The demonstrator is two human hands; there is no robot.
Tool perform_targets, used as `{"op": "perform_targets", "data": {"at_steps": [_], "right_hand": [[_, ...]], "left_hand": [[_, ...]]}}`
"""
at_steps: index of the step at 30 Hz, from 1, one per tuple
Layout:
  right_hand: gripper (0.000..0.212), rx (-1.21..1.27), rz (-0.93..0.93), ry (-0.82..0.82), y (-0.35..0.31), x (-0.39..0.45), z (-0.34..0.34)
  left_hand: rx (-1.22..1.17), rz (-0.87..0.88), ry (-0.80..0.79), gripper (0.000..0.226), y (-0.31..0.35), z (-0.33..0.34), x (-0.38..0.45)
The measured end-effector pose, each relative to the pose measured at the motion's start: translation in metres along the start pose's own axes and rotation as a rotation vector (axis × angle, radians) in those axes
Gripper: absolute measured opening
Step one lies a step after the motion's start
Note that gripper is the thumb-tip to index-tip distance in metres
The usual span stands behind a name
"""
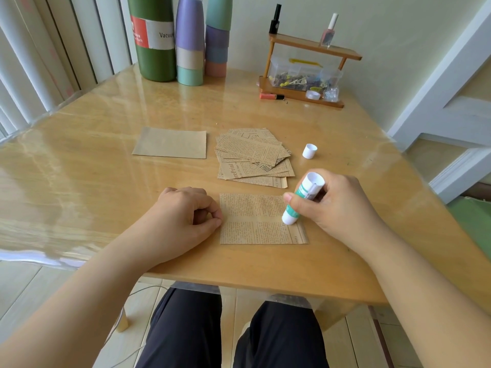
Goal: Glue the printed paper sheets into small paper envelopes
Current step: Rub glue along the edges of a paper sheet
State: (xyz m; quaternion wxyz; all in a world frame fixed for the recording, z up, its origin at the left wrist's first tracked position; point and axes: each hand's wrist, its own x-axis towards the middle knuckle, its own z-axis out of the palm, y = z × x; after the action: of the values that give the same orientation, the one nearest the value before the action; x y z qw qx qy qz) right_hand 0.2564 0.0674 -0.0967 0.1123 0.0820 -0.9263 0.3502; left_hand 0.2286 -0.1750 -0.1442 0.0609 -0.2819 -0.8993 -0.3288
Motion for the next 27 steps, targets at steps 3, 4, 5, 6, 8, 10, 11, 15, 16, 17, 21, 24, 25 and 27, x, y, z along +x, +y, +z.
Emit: {"op": "perform_targets", "data": {"at_steps": [3, 4, 5, 6, 8, 10, 11, 15, 16, 17, 21, 24, 25, 27], "right_hand": [[0.026, -0.018, 0.000, 0.019, 0.000, -0.003, -0.002], [0.026, -0.018, 0.001, 0.017, 0.001, -0.004, -0.002], [0.026, -0.015, 0.002, 0.015, 0.001, -0.006, -0.003], [0.026, -0.014, 0.004, 0.016, 0.002, -0.008, -0.004], [0.025, -0.016, 0.009, 0.021, 0.004, -0.013, -0.005], [0.024, -0.017, 0.014, 0.017, 0.004, -0.017, -0.007], [0.024, -0.015, 0.017, 0.014, 0.005, -0.020, -0.008], [0.028, -0.014, 0.025, 0.006, 0.006, -0.026, -0.012], [0.029, -0.017, 0.024, 0.004, 0.007, -0.027, -0.013], [0.029, -0.017, 0.023, 0.001, 0.007, -0.027, -0.014], [0.028, -0.017, 0.032, -0.004, 0.007, -0.025, -0.014], [0.025, -0.019, 0.035, -0.003, 0.008, -0.022, -0.013], [0.024, -0.021, 0.036, 0.007, 0.008, -0.020, -0.013], [0.024, -0.021, 0.037, 0.026, 0.009, -0.016, -0.012]], "left_hand": [[-0.002, -0.001, -0.003, 0.031, 0.000, 0.000, 0.000], [-0.003, -0.003, -0.004, 0.031, 0.000, 0.000, 0.000], [-0.005, -0.004, -0.003, 0.031, 0.001, 0.000, 0.000], [-0.006, -0.006, -0.002, 0.031, 0.001, 0.000, 0.000], [-0.010, -0.006, 0.001, 0.032, 0.001, 0.000, 0.000], [-0.007, 0.001, 0.006, 0.035, 0.001, 0.000, 0.000], [0.001, 0.007, 0.007, 0.037, 0.000, 0.000, 0.000], [0.011, 0.015, 0.002, 0.037, -0.001, 0.001, 0.001], [0.008, 0.015, -0.001, 0.034, -0.001, 0.001, 0.001], [0.006, 0.014, -0.005, 0.028, -0.001, 0.001, 0.001], [0.004, 0.005, -0.017, 0.012, -0.001, 0.001, 0.001], [0.014, 0.015, -0.005, 0.028, -0.002, 0.001, 0.001], [0.017, 0.014, -0.001, 0.034, -0.001, 0.000, 0.001], [0.022, 0.008, 0.005, 0.038, 0.000, 0.000, 0.000]]}}
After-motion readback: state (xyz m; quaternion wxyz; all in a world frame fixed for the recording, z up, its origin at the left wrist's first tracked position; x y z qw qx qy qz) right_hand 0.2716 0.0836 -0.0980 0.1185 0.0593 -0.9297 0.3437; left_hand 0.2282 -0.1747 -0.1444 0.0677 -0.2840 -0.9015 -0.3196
